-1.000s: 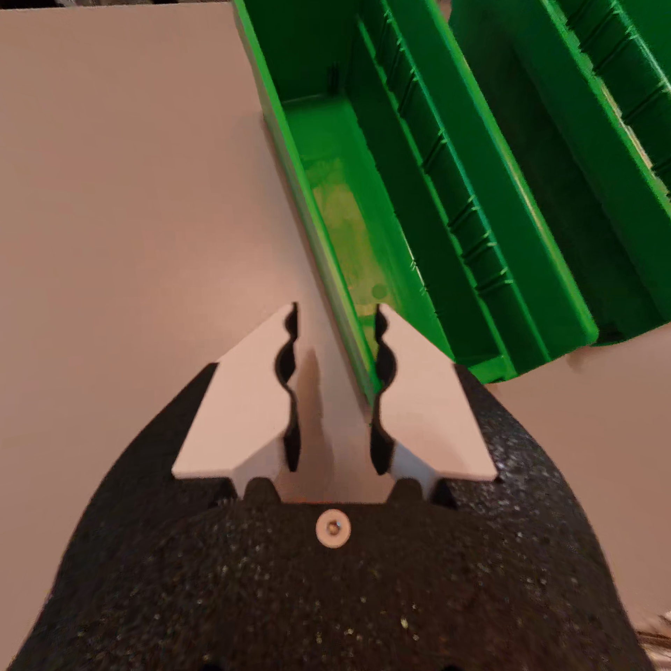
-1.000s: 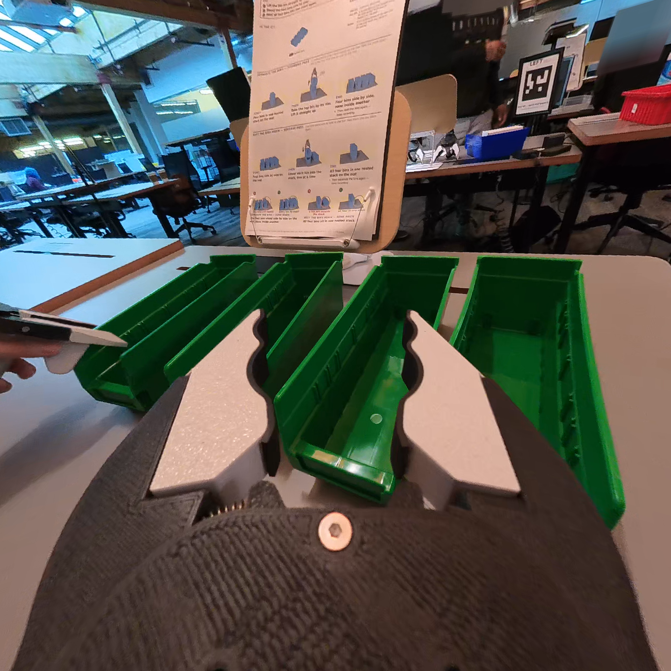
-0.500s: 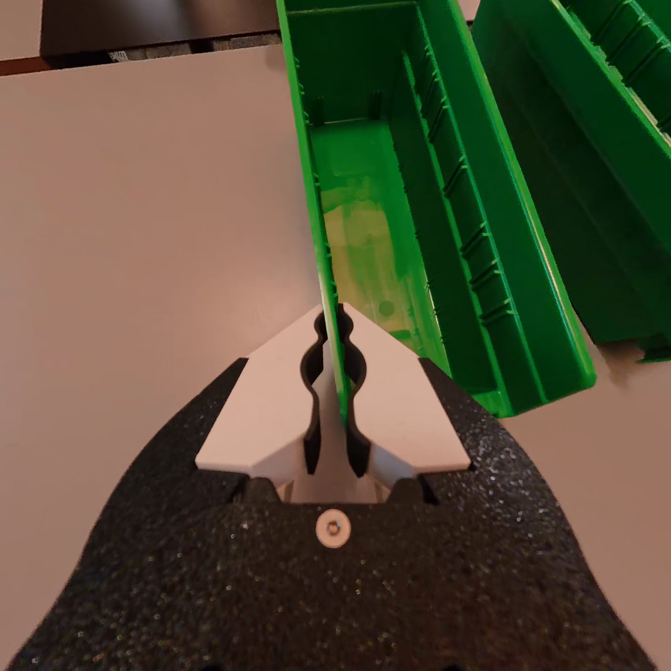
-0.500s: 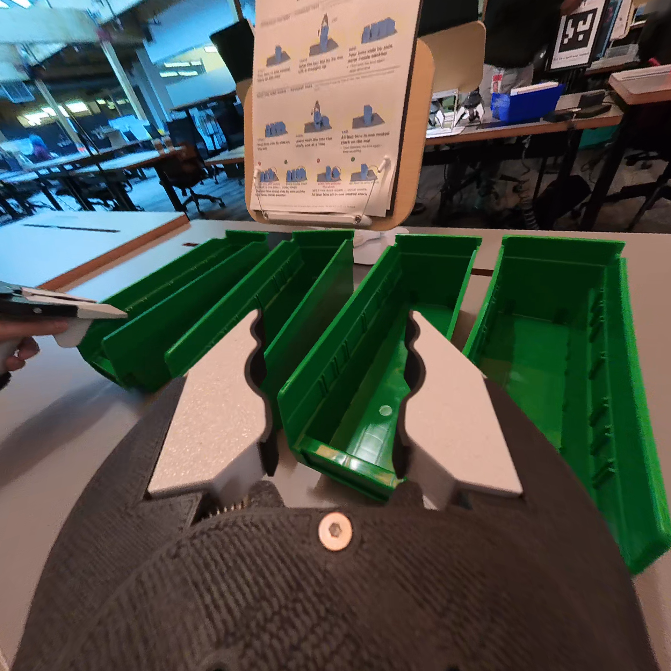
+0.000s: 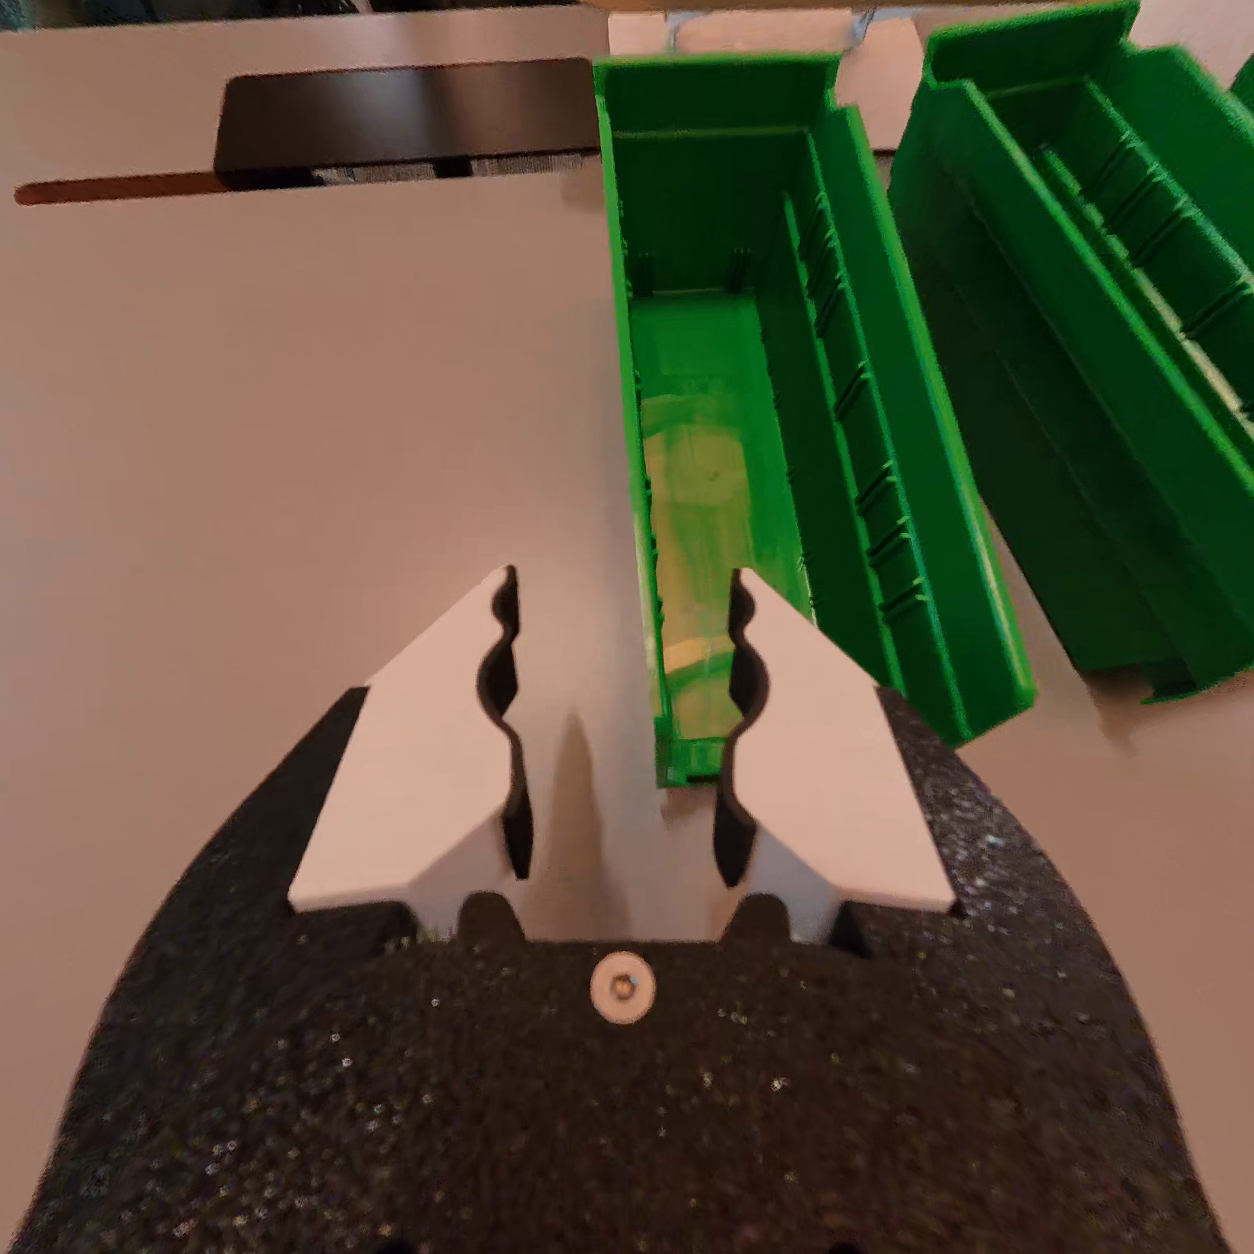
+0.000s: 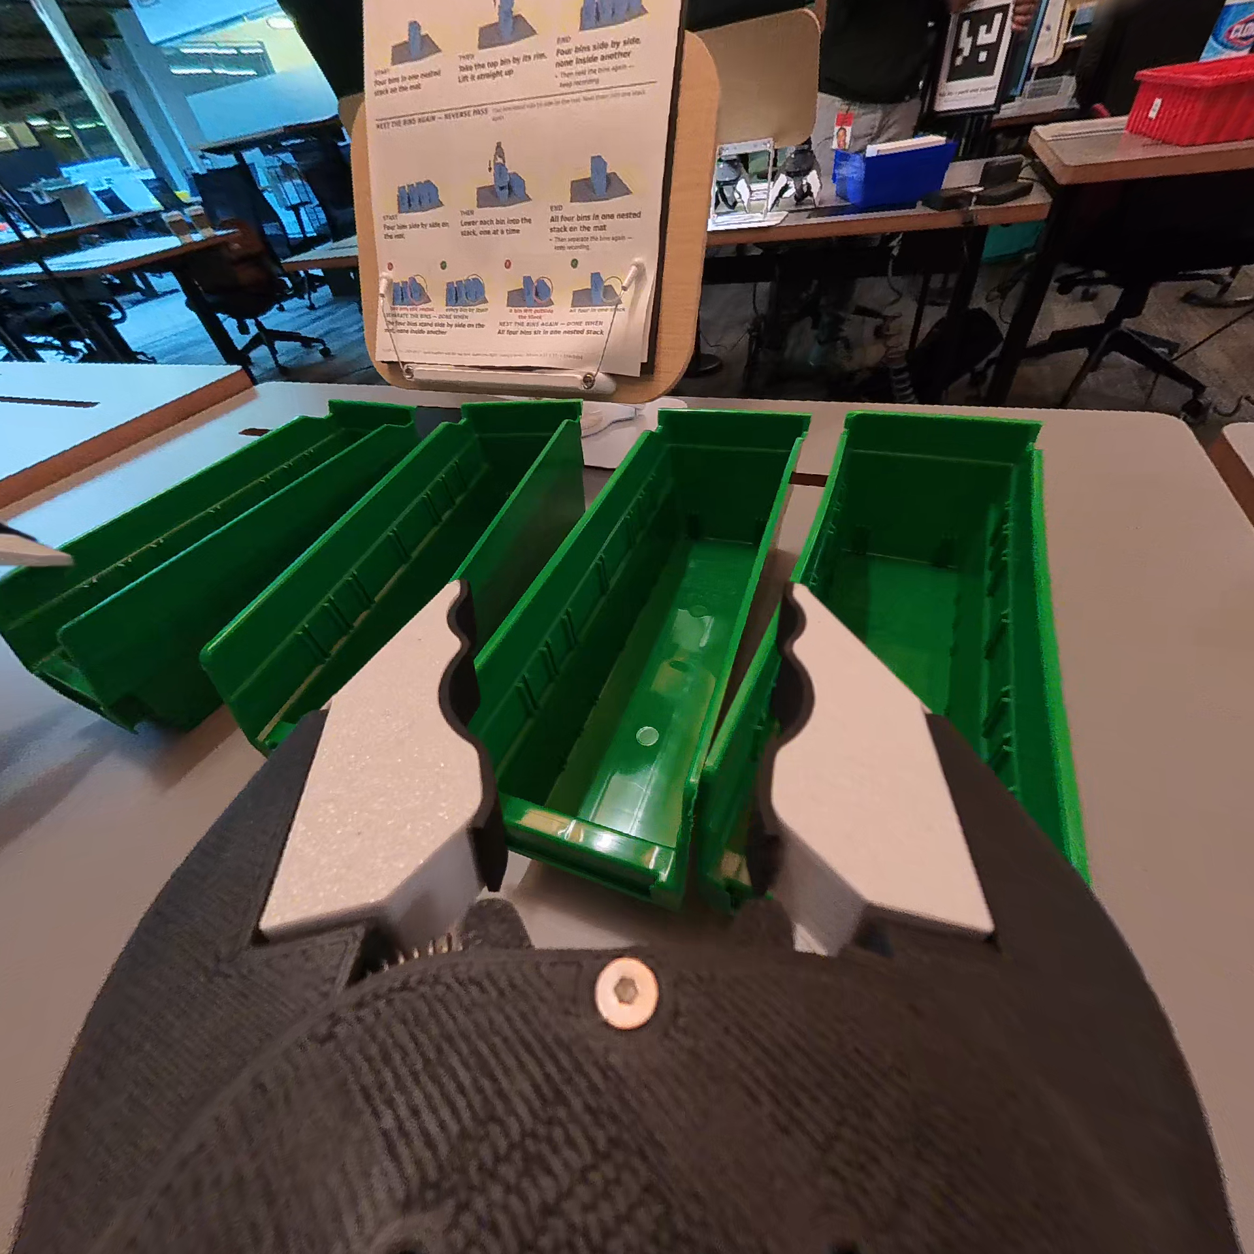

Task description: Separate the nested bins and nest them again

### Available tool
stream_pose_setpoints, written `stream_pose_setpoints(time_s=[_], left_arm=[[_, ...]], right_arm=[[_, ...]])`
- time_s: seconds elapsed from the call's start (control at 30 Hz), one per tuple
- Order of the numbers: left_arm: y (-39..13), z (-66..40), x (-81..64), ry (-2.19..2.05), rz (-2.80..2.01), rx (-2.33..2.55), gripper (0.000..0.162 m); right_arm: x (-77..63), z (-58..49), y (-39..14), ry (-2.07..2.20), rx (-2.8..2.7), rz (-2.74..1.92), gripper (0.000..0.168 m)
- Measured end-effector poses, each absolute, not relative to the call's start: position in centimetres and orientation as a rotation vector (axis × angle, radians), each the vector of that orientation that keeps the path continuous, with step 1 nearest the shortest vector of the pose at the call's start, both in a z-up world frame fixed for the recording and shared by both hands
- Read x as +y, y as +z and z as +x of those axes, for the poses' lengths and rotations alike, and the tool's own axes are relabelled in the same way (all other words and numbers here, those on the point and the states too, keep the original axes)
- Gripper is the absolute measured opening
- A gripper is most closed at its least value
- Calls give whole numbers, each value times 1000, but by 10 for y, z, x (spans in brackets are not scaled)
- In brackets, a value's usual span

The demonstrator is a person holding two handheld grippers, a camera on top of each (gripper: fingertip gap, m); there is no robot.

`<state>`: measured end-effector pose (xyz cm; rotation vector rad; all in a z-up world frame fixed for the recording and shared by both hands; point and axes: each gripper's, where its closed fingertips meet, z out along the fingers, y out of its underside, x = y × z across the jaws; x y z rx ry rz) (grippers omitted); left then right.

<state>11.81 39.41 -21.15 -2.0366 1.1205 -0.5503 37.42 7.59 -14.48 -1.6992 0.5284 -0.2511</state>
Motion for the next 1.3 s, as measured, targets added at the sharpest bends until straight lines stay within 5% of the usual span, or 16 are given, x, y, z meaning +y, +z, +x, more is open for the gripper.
stream_pose_setpoints(time_s=[0.03, 0.2, 0.43, 0.87, 1.13, 1.3], left_arm=[[-205, 117, 392, -557, -2032, 1119, 69], [-169, 135, 359, -669, -1993, 1190, 98], [-128, 217, 269, -907, -1934, 1469, 111], [-166, 315, 266, -582, -2220, 1523, 111], [-161, 262, 377, -251, -2200, 1392, 109], [-186, 232, 397, -418, -2436, 1317, 109]], right_arm=[[75, 375, -145, -255, 529, -1698, 90], [72, 376, -141, -263, 535, -1681, 93], [71, 372, -133, -265, 513, -1669, 93], [54, 373, -120, -287, 526, -1618, 91], [47, 376, -119, -280, 540, -1602, 90], [50, 381, -127, -248, 568, -1615, 90]])
